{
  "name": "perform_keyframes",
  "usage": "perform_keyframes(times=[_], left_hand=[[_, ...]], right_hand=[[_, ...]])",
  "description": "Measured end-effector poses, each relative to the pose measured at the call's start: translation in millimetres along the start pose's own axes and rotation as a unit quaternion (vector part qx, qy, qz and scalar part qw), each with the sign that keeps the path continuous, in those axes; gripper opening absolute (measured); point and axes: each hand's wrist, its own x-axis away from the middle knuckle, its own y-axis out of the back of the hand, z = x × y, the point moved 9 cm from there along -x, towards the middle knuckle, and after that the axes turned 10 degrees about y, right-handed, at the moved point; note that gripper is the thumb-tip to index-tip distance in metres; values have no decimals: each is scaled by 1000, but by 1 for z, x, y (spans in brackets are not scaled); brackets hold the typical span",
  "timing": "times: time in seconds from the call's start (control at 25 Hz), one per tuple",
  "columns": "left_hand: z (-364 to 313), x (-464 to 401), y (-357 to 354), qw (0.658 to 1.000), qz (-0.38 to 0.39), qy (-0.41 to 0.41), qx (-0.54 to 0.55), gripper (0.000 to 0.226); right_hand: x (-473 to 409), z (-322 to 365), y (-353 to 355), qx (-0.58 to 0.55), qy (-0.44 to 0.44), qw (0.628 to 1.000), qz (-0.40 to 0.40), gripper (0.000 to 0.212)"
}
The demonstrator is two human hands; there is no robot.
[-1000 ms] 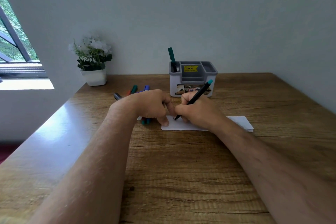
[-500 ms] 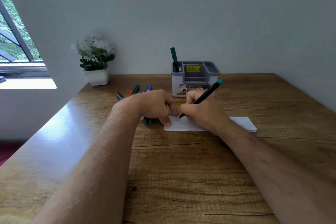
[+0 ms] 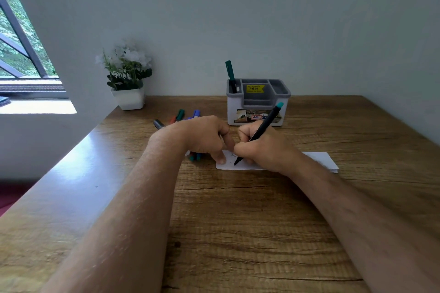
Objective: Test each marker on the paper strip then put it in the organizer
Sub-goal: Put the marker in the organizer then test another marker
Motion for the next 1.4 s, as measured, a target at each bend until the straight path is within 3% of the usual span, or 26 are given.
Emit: perform_keyframes(times=[0.72,0.88,1.0,1.08,1.2,1.4], left_hand=[[0,1,-1,1000,1,8,2,27],[-3,4,0,1000,0,9,-9,27],[-3,5,0,1000,6,1,3,25],[-7,9,7,998,-13,-15,57,22],[-8,14,22,978,-68,-30,195,30],[8,-3,31,870,-129,-45,474,40]], right_hand=[[0,1,1,5,7,1000,-10,27],[-2,2,5,22,15,998,-49,37],[-1,3,11,18,26,997,-74,30],[0,-2,26,-78,20,987,-138,23],[2,-13,43,-333,10,920,-207,23],[5,-21,47,-420,-12,874,-243,14]])
